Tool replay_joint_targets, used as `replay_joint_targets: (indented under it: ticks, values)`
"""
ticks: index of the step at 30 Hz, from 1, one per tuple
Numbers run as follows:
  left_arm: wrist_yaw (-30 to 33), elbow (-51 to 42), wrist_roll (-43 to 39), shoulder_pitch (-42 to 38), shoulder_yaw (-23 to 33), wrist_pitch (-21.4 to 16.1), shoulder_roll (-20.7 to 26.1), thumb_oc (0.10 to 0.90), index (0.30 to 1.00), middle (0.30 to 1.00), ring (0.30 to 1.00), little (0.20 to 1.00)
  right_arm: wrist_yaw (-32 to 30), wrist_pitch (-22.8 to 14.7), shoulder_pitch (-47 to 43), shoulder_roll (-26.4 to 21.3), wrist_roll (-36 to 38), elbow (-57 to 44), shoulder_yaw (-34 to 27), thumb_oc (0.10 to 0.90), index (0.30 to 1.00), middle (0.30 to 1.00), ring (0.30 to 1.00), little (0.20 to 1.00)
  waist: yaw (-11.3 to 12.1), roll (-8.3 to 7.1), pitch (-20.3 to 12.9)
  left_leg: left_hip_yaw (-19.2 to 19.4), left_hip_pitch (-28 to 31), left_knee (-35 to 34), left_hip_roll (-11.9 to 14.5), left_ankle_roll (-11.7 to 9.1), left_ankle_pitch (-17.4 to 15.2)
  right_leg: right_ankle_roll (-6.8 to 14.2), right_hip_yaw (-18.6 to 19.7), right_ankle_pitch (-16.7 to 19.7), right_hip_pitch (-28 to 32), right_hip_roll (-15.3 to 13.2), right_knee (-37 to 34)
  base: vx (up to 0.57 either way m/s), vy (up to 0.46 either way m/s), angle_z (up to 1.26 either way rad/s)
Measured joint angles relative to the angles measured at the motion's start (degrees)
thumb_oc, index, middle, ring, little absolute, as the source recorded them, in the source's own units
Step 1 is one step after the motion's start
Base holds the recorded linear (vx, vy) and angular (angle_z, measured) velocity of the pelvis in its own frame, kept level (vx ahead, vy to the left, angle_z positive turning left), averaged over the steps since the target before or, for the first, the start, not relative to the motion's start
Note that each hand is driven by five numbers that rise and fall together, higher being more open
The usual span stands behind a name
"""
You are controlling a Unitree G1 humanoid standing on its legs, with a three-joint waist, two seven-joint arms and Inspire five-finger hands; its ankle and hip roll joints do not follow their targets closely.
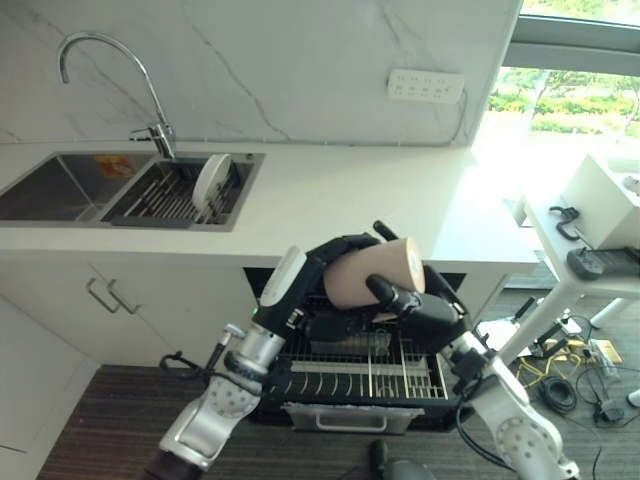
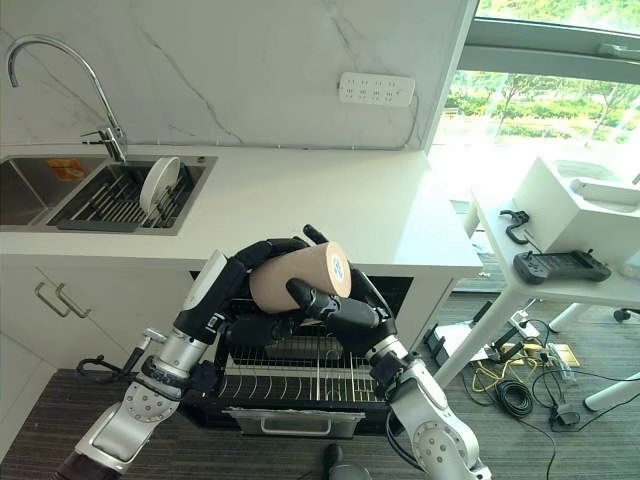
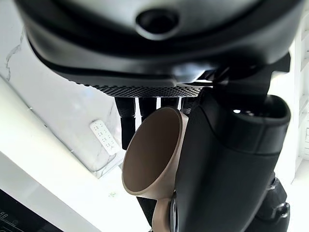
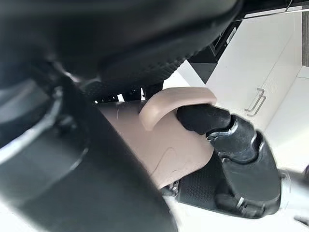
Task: Place the dishes in the dishwasher.
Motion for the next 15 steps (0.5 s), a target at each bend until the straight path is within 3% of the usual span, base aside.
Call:
replay_joint_targets:
  ticks: [11,12,13,15]
  values:
    - [0.32,-0.02,-0.37,-0.01,-0.71,0.89,-0.15,0.4,0.3,0.3,0.3,0.3,-2.72,-0.28,-0.27,0.22,-0.9,0.0,0.41,0.4,0.3,0.3,0.3,0.3,0.0,0.15,0.03,0.67,0.79,-0.3,-0.02,0.0,-0.01,0.0,0.31,0.0,0.0,0.12,-0.12,0.0,0.003,-0.03]
    - [0.32,-0.02,-0.51,0.0,-0.8,1.0,-0.15,0.527,0.491,0.491,0.491,0.491,-2.85,-0.28,-0.26,0.22,-0.9,0.0,0.44,0.4,0.3,0.3,0.3,0.3,0.02,0.15,0.03,0.79,0.77,-0.37,-0.01,0.0,0.0,0.0,0.36,0.0,0.0,0.13,-0.24,0.0,0.008,-0.06]
    - [0.33,-0.02,-0.53,0.04,-0.82,1.07,-0.15,0.8,0.9,0.9,0.9,0.9,-2.97,-0.28,-0.26,0.22,-0.9,0.0,0.5,0.4,0.3,0.3,0.3,0.3,0.05,0.14,0.03,0.91,0.74,-0.55,-0.01,0.01,0.0,0.0,0.39,0.0,0.0,0.13,-0.31,0.0,0.01,-0.07]
    - [0.34,-0.02,-0.62,0.22,-0.88,1.07,-0.25,0.8,0.9,0.9,0.9,0.9,-3.15,-0.28,-0.26,0.25,-0.9,0.0,0.55,0.4,0.3,0.3,0.3,0.3,0.07,0.16,0.03,1.1,0.8,-1.0,-0.01,0.15,0.07,-0.02,0.38,-0.03,0.0,0.14,-0.66,-0.01,0.019,-0.05]
